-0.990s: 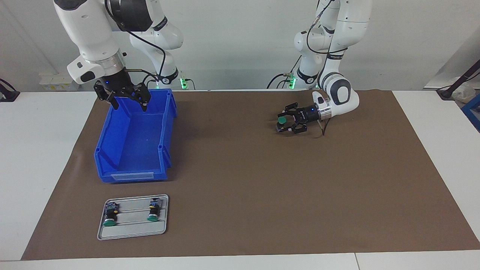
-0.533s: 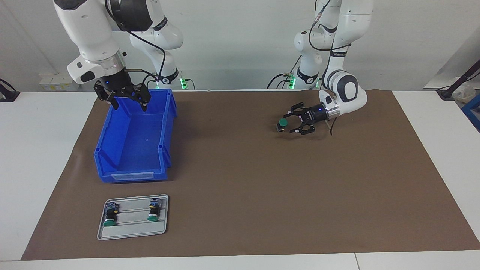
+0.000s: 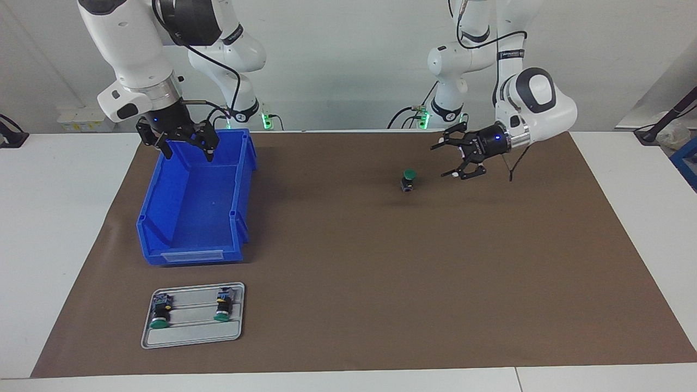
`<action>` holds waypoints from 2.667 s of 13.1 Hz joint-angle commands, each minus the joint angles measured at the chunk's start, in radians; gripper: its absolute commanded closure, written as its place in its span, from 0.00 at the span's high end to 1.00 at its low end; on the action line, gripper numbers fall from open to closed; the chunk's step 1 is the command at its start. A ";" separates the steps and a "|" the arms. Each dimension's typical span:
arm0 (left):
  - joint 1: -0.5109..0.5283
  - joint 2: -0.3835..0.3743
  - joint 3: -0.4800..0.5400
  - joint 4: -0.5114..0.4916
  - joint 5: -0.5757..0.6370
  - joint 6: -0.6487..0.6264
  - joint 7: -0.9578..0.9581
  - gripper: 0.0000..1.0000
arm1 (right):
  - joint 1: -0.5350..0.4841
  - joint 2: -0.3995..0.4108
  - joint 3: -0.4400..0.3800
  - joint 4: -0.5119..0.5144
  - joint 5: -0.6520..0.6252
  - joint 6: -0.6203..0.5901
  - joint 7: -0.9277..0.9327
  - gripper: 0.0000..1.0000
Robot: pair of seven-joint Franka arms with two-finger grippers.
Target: Place and press button with both arms
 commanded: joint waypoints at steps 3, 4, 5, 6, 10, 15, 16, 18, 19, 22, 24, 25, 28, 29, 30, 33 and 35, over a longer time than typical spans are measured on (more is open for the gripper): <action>0.018 0.021 -0.007 0.388 0.365 -0.138 -0.569 0.79 | -0.009 -0.006 0.006 -0.004 0.023 0.003 0.015 1.00; 0.020 0.024 -0.007 0.448 0.407 -0.175 -0.650 0.79 | -0.009 -0.006 0.006 -0.004 0.023 0.003 0.015 1.00; 0.020 0.024 -0.006 0.497 0.462 -0.199 -0.725 0.79 | -0.009 -0.006 0.007 -0.004 0.023 0.003 0.015 1.00; 0.018 0.024 -0.007 0.546 0.528 -0.224 -0.788 0.79 | -0.009 -0.006 0.006 -0.004 0.023 0.003 0.015 1.00; -0.012 0.028 -0.033 0.650 0.862 -0.272 -1.047 0.81 | -0.009 -0.006 0.006 -0.004 0.023 0.003 0.015 1.00; -0.028 0.039 -0.089 0.668 1.223 -0.241 -1.333 0.93 | -0.009 -0.006 0.006 -0.004 0.023 0.003 0.015 1.00; -0.020 0.045 -0.089 0.668 1.248 -0.224 -1.368 0.93 | -0.009 -0.006 0.006 -0.004 0.023 0.003 0.015 1.00; -0.026 0.085 -0.089 0.671 1.326 -0.204 -1.416 0.95 | -0.009 -0.006 0.006 -0.004 0.023 0.003 0.015 1.00; -0.022 0.116 -0.090 0.701 1.328 -0.171 -1.456 0.95 | -0.009 -0.006 0.006 -0.004 0.023 0.003 0.015 1.00; -0.035 0.279 -0.087 0.842 1.337 -0.164 -1.548 0.95 | -0.009 -0.006 0.006 -0.004 0.023 0.003 0.015 1.00; -0.069 0.355 -0.089 0.866 1.421 -0.155 -1.553 0.95 | -0.009 -0.006 0.006 -0.004 0.023 0.003 0.015 1.00; -0.093 0.390 -0.086 0.869 1.474 -0.151 -1.554 0.96 | -0.009 -0.006 0.006 -0.004 0.023 0.003 0.015 1.00; -0.077 0.397 -0.081 0.857 1.477 -0.109 -1.576 0.96 | -0.009 -0.006 0.006 -0.004 0.023 0.003 0.015 1.00; -0.072 0.391 -0.081 0.846 1.481 -0.109 -1.577 0.97 | -0.009 -0.006 0.006 -0.004 0.023 0.003 0.015 1.00; -0.084 0.387 -0.078 0.837 1.483 -0.118 -1.579 0.98 | -0.009 -0.006 0.007 -0.004 0.023 0.003 0.015 1.00; -0.138 0.365 -0.020 0.828 1.480 -0.131 -1.596 1.00 | -0.009 -0.006 0.006 -0.004 0.023 0.003 0.015 1.00; -0.257 0.337 0.121 0.828 1.472 -0.131 -1.599 1.00 | -0.009 -0.006 0.006 -0.004 0.023 0.003 0.015 1.00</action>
